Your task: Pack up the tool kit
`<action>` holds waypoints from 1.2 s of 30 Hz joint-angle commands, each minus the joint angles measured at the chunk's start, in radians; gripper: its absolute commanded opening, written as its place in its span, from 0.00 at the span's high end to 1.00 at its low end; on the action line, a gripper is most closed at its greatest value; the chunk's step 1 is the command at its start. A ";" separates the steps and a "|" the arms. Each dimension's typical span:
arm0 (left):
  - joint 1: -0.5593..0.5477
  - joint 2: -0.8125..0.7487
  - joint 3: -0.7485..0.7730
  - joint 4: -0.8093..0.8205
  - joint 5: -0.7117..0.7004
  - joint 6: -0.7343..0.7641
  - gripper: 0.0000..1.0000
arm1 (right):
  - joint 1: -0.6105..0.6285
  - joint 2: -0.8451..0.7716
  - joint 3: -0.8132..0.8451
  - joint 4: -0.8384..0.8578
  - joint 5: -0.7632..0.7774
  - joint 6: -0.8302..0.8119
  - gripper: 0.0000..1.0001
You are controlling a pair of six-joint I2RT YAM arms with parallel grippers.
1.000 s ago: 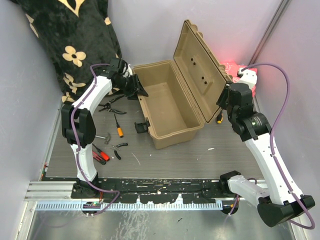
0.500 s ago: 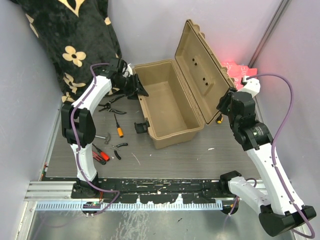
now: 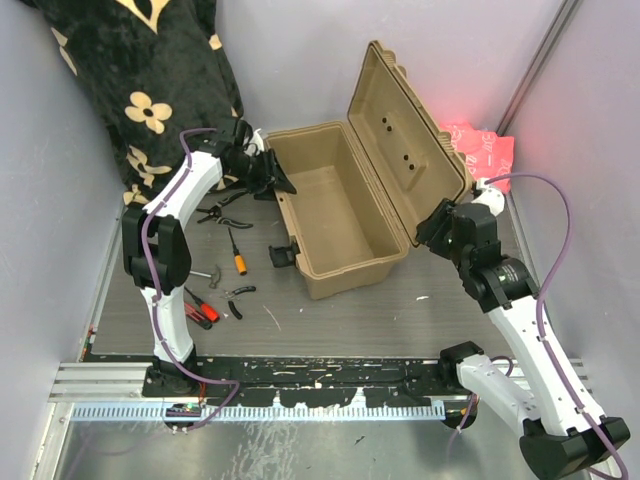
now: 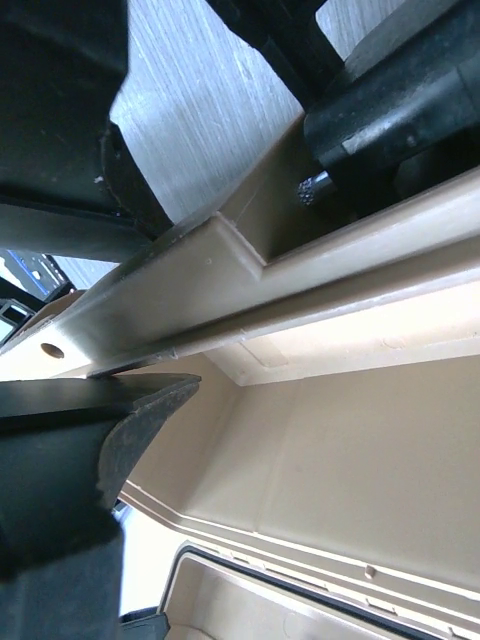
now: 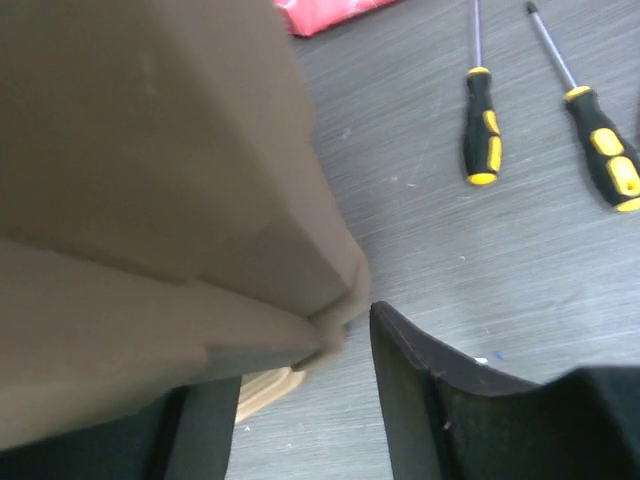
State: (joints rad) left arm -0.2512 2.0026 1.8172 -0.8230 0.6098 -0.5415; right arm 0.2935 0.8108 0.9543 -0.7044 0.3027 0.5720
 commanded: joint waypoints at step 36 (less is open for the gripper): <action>0.012 0.057 0.029 -0.032 0.113 0.192 0.99 | -0.028 -0.209 -0.072 0.144 0.046 0.057 0.28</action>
State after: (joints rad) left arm -0.2340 2.0163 1.8088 -0.8387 0.6849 -0.5186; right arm 0.2989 0.6598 0.8707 -0.6537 0.2806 0.6998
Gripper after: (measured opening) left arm 0.420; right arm 0.711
